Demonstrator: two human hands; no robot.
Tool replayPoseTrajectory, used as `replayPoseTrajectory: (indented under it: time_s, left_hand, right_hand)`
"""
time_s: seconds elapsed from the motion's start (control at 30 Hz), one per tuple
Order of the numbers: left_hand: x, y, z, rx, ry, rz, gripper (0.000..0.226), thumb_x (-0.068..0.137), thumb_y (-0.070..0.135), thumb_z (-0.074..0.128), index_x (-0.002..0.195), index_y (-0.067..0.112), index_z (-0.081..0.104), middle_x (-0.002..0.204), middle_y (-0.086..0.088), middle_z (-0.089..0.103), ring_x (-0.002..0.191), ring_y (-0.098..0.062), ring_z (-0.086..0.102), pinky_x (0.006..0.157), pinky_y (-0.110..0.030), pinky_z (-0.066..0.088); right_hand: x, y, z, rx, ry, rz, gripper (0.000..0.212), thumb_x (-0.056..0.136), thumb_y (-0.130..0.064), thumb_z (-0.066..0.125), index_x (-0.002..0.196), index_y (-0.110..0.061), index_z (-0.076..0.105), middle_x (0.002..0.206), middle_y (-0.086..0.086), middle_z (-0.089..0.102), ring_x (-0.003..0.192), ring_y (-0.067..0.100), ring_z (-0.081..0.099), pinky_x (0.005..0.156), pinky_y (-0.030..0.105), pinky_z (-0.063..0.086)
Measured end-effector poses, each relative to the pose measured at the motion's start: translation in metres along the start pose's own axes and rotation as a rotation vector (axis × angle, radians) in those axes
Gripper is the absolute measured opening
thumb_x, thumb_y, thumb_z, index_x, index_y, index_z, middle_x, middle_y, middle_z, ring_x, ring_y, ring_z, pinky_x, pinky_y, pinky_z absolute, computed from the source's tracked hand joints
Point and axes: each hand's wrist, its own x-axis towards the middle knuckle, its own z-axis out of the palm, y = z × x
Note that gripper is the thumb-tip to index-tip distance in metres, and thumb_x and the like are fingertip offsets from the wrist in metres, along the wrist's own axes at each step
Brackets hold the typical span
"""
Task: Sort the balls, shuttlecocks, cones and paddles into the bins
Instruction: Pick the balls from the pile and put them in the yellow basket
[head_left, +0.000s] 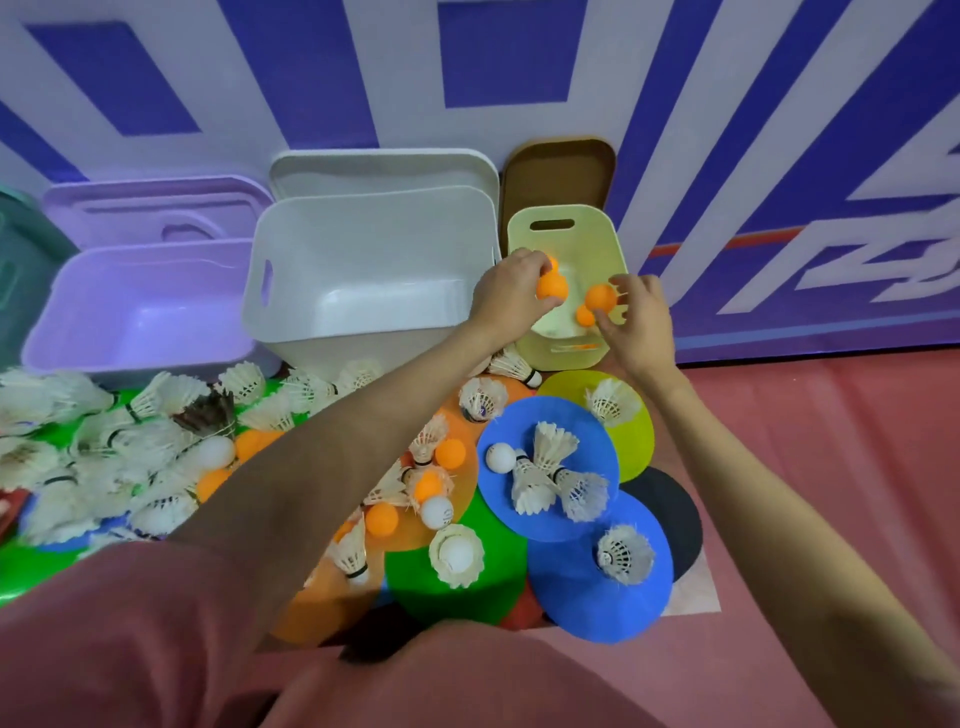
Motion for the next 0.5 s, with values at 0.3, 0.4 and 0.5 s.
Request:
replayPoseTrajectory:
  time_s: [0.3, 0.4, 0.5]
  left_hand:
    - [-0.042, -0.015, 0.003, 0.014, 0.019, 0.139, 0.026, 0.088, 0.022, 0.062, 0.11, 0.008, 0.063, 0.106, -0.008, 0.063, 0.095, -0.023, 0.059, 0.078, -0.033, 0.048]
    - [-0.085, -0.028, 0.001, -0.017, 0.065, 0.134, 0.017, 0.089, 0.017, 0.059, 0.102, 0.008, 0.065, 0.096, -0.005, 0.065, 0.085, -0.018, 0.059, 0.072, -0.029, 0.046]
    - [-0.128, -0.047, 0.003, 0.0, 0.004, 0.057, 0.008, 0.088, 0.017, 0.061, 0.094, 0.011, 0.064, 0.091, -0.002, 0.064, 0.083, -0.016, 0.057, 0.07, -0.034, 0.05]
  right_hand:
    - [-0.052, 0.004, 0.015, 0.05, -0.157, -0.186, 0.035, 0.086, -0.013, 0.061, 0.12, -0.006, 0.054, 0.114, 0.012, 0.052, 0.098, 0.027, 0.057, 0.075, 0.043, 0.052]
    - [-0.086, -0.001, 0.022, 0.079, -0.305, -0.245, 0.034, 0.088, -0.016, 0.061, 0.12, -0.01, 0.054, 0.11, 0.006, 0.052, 0.096, 0.021, 0.057, 0.075, 0.042, 0.051]
    - [-0.116, -0.007, 0.033, 0.059, -0.467, -0.299, 0.035, 0.09, -0.021, 0.059, 0.123, -0.01, 0.053, 0.11, 0.007, 0.054, 0.098, 0.024, 0.057, 0.078, 0.04, 0.049]
